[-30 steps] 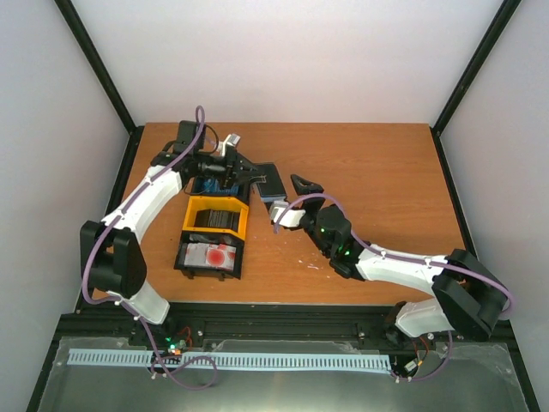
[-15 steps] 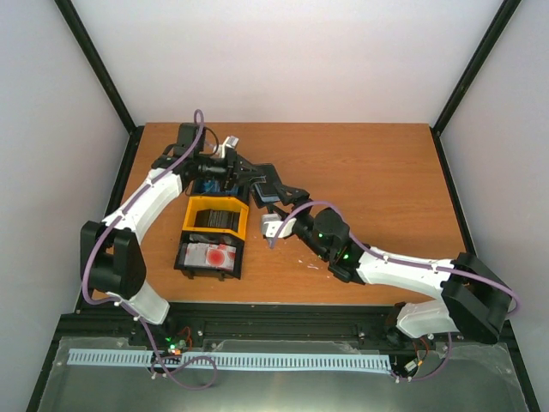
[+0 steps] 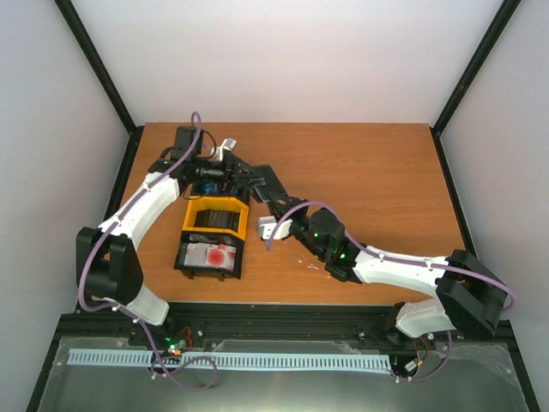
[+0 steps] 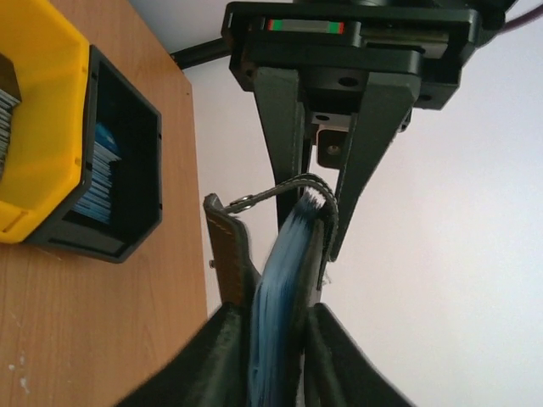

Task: Put the credit cards into the card holder
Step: Close the card holder at the center of the board.

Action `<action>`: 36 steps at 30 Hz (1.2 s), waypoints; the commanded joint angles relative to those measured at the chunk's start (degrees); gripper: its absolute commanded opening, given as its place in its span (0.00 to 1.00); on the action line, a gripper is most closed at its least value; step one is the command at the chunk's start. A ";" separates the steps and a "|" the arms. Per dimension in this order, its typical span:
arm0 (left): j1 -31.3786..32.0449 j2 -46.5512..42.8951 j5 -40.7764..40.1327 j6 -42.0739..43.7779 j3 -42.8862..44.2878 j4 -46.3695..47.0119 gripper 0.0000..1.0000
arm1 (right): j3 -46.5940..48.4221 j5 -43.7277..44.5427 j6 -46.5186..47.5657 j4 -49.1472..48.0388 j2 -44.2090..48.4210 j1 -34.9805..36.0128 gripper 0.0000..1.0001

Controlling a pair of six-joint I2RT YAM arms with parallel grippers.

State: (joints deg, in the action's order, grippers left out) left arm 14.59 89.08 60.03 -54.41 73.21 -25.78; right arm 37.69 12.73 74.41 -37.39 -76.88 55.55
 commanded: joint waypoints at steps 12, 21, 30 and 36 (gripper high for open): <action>-0.18 -3.55 5.61 15.58 -1.03 -2.07 0.59 | 2.64 -1.04 -5.02 2.44 2.31 0.13 0.03; -0.18 -6.43 11.89 20.49 -3.95 -5.38 0.53 | 2.48 2.20 -5.17 1.38 -0.01 -0.04 0.03; -0.90 -14.26 7.04 21.81 -9.40 -3.73 0.50 | 6.44 1.93 -22.50 8.39 -0.59 -3.23 0.03; -1.07 -16.85 -10.58 21.00 -15.49 -1.93 0.55 | 14.23 -5.15 -62.28 32.52 1.58 -6.07 0.03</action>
State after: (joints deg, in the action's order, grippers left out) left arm 14.00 72.84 62.22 -34.37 60.29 -29.34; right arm 47.40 11.79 41.93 -19.27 -77.89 50.83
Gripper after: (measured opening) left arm 0.551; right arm 0.100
